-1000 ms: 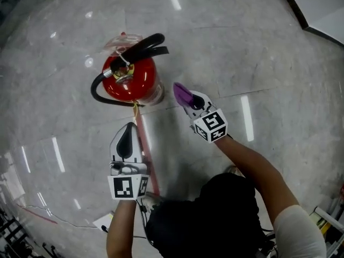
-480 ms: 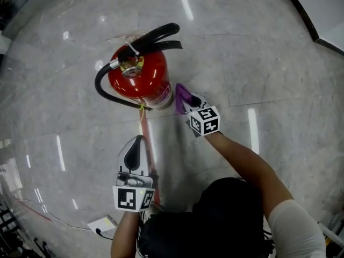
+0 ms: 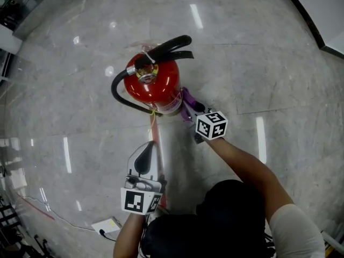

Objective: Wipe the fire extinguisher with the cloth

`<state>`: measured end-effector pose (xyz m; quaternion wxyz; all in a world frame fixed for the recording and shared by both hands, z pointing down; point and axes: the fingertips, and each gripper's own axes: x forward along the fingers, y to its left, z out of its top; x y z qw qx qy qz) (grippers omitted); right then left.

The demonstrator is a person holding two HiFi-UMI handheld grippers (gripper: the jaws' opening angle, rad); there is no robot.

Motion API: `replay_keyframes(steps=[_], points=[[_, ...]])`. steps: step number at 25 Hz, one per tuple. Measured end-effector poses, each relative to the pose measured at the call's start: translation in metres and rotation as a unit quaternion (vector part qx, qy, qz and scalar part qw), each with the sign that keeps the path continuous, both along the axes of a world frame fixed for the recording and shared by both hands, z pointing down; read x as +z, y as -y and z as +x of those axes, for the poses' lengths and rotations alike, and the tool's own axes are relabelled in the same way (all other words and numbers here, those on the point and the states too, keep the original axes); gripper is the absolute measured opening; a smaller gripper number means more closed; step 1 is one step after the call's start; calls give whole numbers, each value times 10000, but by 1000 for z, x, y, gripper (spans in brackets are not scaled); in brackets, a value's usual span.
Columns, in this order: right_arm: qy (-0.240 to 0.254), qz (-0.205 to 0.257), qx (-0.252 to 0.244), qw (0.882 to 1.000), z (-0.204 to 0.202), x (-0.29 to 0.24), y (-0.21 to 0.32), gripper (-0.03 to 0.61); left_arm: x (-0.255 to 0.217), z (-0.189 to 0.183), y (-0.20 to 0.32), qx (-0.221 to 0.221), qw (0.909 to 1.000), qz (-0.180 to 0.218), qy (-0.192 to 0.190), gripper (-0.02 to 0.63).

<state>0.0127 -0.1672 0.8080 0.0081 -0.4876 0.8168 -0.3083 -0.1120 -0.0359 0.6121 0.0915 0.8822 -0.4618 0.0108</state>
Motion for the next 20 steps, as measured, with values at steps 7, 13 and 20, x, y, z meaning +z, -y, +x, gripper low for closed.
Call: replay_keyframes(steps=[7,13,20], points=[[474,250,-98,9985,-2,-38,-2,57,-4,-1,9,8,10000,80,-25,6],[736,609,-199,9952,-1,-94,-5,57,-14,-1,16,22,9999,132,-48,5],[987,847,-222,9913,-3,-157,-5,57,-29,-8,24,-74,9996,228,-149,6]])
